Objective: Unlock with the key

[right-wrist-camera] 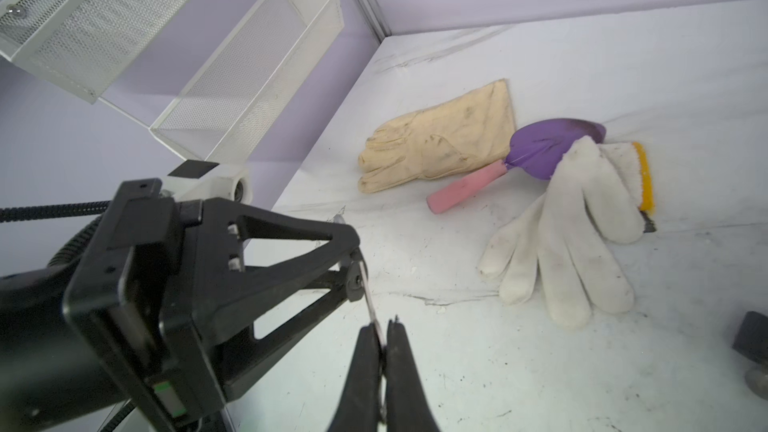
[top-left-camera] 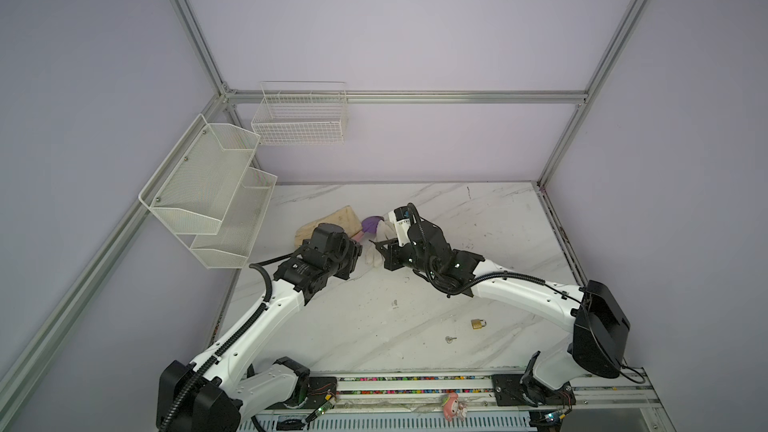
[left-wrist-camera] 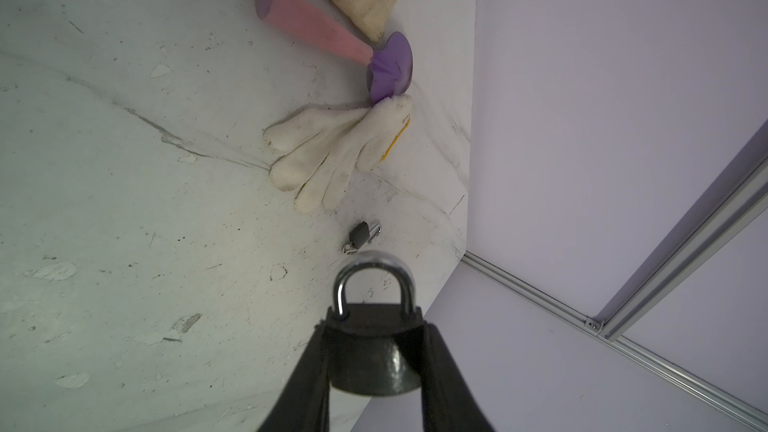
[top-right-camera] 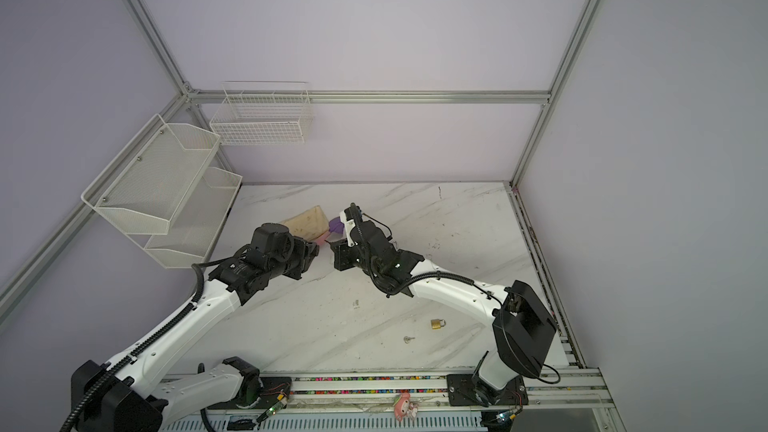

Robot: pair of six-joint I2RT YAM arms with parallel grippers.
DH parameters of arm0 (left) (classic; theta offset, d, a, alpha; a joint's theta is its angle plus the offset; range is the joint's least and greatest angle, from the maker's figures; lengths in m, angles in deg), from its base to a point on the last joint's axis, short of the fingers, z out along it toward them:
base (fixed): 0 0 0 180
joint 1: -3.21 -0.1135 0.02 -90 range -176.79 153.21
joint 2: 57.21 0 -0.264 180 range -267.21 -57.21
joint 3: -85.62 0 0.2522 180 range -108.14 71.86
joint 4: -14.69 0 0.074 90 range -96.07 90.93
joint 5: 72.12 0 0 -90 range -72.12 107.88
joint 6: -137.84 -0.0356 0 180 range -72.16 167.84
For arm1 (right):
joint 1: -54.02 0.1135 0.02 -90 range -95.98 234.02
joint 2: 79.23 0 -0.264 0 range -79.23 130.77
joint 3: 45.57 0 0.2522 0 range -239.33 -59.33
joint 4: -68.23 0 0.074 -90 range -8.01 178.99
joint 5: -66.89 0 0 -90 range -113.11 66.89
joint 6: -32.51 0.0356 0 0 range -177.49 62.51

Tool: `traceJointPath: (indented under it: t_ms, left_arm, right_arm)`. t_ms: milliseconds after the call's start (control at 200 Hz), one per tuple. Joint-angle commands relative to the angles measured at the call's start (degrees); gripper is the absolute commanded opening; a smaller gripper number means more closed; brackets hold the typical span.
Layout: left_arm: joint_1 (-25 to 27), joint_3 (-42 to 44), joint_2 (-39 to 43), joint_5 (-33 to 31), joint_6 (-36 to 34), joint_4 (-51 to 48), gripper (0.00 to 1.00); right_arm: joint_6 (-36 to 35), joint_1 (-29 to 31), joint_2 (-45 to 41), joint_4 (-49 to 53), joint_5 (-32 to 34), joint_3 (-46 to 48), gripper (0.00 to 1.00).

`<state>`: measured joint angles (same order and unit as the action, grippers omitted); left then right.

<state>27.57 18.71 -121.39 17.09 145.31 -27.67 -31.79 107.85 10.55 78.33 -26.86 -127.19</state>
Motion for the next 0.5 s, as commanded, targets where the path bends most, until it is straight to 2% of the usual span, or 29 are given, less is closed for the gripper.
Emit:
traceJointPath:
  t_ms: [0, 500]
  left_arm:
    - [-0.5, -1.6, 0.6, 1.9, -1.0, 2.8, 0.0]
    - [-0.5, -1.8, 1.6, 3.6, -1.4, 2.9, 0.0]
  right_arm:
    - [-4.3, 0.0, 0.3, 0.7, -2.9, 0.4, 0.0]
    - [-8.4, -0.3, 2.0, 1.4, -4.0, 0.8, 0.0]
